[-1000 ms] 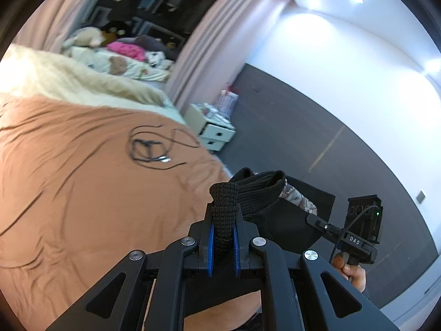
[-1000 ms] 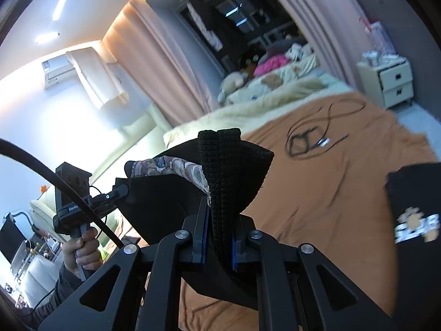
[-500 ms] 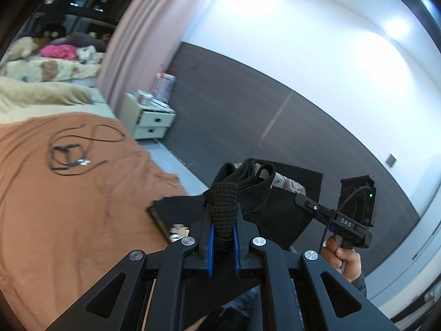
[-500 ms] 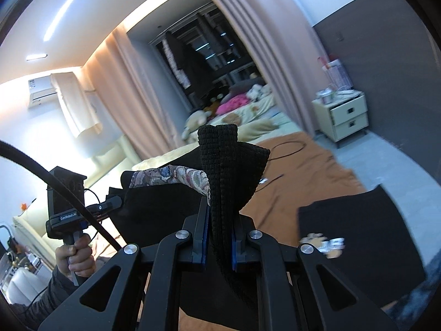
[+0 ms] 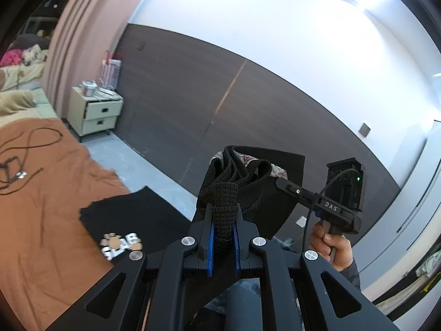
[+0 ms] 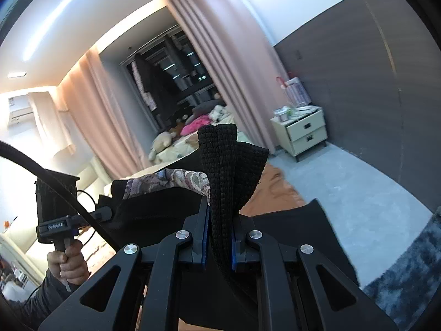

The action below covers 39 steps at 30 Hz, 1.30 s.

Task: Fold small clothes
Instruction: 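Lift the folded black stack with both grippers and carry it off the bed, then lower the folded black stack onto the bed corner with both grippers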

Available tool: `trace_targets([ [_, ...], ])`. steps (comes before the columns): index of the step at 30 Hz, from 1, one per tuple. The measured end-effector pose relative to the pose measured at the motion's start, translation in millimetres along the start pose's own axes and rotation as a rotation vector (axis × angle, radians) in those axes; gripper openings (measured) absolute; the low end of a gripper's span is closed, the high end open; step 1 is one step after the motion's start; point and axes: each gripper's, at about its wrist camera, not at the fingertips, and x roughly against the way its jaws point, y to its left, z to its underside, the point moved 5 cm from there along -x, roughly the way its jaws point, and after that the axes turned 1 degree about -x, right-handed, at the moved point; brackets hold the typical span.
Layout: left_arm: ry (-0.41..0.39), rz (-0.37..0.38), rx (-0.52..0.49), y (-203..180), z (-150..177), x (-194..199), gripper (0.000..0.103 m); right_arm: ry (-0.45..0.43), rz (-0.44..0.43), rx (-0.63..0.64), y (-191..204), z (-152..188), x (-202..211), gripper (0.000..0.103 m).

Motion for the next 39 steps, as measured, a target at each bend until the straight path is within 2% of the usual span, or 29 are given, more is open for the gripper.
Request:
trace_targets([
  [4, 0.028, 0.037, 0.022, 4.6, 6.8, -24.2, 0.011, -0.011, 0.031, -0.011, 2.5, 7.4, 11.1, 0.008],
  [8, 0.063, 0.042, 0.057, 25.9, 12.9, -53.3, 0.011, 0.004, 0.070, -0.039, 2.3, 18.5, -2.3, 0.008],
  [15, 0.119, -0.024, 0.133, 104.3, 22.8, -101.7, 0.011, 0.083, 0.094, -0.102, 1.4, 53.4, -71.2, 0.008],
  [27, 0.153, -0.088, 0.227, 204.7, 35.9, -141.6, 0.011, 0.169, 0.098, -0.150, 37.8, 84.5, -169.0, 0.008],
  [31, 0.177, -0.145, 0.251, 238.7, 42.1, -158.0, 0.013, 0.192, 0.125, -0.133, 50.5, 91.3, -193.8, 0.009],
  [32, 0.187, -0.185, 0.247, 248.8, 43.6, -162.2, 0.013, 0.200, 0.147, -0.125, 48.3, 90.6, -198.7, 0.013],
  [34, 0.212, -0.259, 0.263, 268.8, 48.0, -167.0, 0.022, 0.222, 0.244, -0.130, 40.3, 91.0, -200.4, 0.018],
  [36, 0.209, -0.297, 0.292, 285.9, 51.7, -165.8, 0.025, 0.241, 0.318, -0.141, 46.0, 95.0, -206.8, 0.040],
  [38, 0.200, -0.311, 0.299, 293.2, 54.3, -161.8, 0.025, 0.230, 0.379, -0.134, 59.2, 86.3, -206.1, 0.053],
  [39, 0.196, -0.319, 0.290, 293.6, 55.7, -160.2, 0.025, 0.224, 0.385, -0.119, 69.5, 87.0, -202.7, 0.054],
])
